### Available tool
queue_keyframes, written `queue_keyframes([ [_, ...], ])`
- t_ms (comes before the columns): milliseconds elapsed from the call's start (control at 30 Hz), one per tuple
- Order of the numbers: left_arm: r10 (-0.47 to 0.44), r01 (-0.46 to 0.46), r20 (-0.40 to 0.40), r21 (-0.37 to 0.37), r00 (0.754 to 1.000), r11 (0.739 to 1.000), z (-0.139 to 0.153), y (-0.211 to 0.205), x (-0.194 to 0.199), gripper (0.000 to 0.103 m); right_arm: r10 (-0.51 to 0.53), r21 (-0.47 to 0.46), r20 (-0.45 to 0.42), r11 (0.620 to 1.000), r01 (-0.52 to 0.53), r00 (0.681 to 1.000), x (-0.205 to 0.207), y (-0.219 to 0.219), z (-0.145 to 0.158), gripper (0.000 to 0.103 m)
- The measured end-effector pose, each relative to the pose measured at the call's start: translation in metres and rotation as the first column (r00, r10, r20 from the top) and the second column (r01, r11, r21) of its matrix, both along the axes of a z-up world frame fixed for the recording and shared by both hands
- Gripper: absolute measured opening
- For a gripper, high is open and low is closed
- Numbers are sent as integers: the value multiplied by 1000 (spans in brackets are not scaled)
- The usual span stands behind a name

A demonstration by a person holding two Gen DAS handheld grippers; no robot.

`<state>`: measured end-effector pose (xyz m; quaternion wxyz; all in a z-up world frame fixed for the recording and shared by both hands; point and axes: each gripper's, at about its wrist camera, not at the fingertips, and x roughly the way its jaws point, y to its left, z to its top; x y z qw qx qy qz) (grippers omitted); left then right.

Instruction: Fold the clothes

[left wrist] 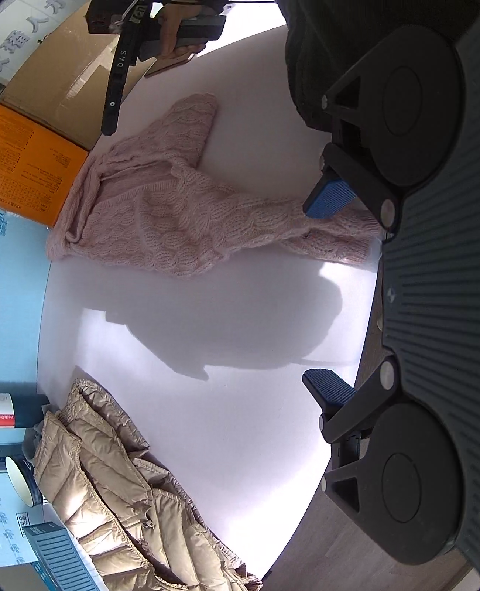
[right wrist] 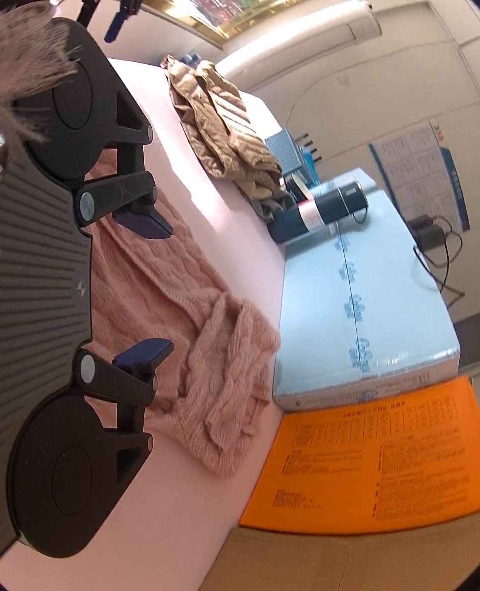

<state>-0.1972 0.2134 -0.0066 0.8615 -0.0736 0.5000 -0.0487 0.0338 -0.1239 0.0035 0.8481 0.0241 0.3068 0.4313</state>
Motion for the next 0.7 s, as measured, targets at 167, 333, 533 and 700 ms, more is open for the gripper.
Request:
queue_keyframes([
  [167, -121, 121, -4, -22, 993, 992, -5, -19, -8, 88, 301, -43, -2, 953, -301, 954, -55, 55, -6, 57],
  [333, -174, 172, -27, -70, 984, 983, -18, -37, 4, 87, 349, -119, -68, 927, -354, 935, -80, 103, -34, 63],
  [533, -191, 190, -46, -17, 981, 982, -24, -55, 8, 32, 239, -167, -65, 955, -247, 969, -86, 131, -52, 71],
  [700, -173, 171, -21, -51, 985, 984, -14, -43, 9, 15, 210, -121, -46, 969, -214, 977, -92, 117, -43, 75],
])
